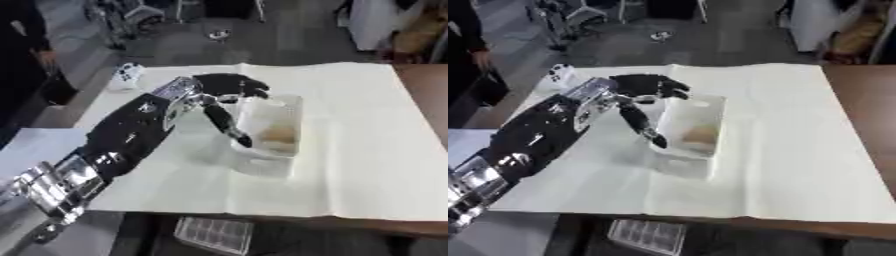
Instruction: Pick up objects on the table and place them in the box.
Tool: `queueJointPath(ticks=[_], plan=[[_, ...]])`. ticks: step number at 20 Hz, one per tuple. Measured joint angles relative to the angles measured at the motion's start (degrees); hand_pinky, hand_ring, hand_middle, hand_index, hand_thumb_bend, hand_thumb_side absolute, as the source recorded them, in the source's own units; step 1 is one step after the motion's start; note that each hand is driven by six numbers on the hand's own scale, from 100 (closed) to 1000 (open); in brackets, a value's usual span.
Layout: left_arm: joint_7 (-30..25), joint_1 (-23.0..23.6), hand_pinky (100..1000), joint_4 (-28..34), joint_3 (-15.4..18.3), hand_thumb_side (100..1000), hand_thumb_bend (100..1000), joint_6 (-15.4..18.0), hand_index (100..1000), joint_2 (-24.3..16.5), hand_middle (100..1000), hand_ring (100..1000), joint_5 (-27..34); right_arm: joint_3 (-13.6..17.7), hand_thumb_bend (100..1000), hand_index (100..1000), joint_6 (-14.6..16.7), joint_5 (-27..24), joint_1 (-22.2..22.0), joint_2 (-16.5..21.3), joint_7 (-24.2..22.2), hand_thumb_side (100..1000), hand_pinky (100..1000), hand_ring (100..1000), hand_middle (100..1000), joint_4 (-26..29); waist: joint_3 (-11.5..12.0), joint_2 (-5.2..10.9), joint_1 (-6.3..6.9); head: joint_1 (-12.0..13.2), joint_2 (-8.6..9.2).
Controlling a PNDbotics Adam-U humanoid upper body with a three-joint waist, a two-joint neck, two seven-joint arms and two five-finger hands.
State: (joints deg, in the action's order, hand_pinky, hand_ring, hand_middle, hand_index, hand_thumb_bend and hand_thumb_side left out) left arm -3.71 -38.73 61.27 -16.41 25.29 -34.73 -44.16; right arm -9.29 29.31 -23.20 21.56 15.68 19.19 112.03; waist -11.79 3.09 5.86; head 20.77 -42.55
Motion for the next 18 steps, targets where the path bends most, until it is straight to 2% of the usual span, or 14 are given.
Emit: queueJointPath(ticks=[4,6,11,15,18], plan=[[1.22,1.76,917,5.37,2.12,1000,1000,-6.98,918,-3.01,935,945,7.19,0.24,100,625,0.04,0.11,-0.39,0.09,0.04,1000,366,457,451,-0.34,1.36,0.27,0.08,-0.73,0.01],[1.86,4.14,838,9.21,3.26,965,988,-10.0,887,-4.93,904,899,10.81,0.26,100,625,0.12,0.25,-0.74,0.45,0.12,1000,366,458,451,-0.35,2.08,0.29,0.11,-1.11,0.05],[6.32,14.55,688,22.64,8.07,927,913,-16.91,854,-9.12,864,841,22.77,0.69,100,625,0.41,0.62,-0.86,1.07,0.43,1000,366,458,453,-0.38,3.82,0.4,0.0,-1.78,1.11],[10.67,23.21,630,34.26,11.99,909,889,-20.71,846,-8.89,848,819,31.38,1.21,100,624,0.73,1.14,-1.16,1.54,0.79,1000,366,458,453,-0.51,5.0,0.65,-0.69,-3.18,2.31],[12.94,29.42,604,41.93,13.73,906,884,-21.7,845,-5.52,842,812,34.98,1.68,100,625,0.93,1.79,-1.48,1.56,1.21,1000,366,458,453,-0.66,6.19,1.13,-1.04,-3.88,2.94]])
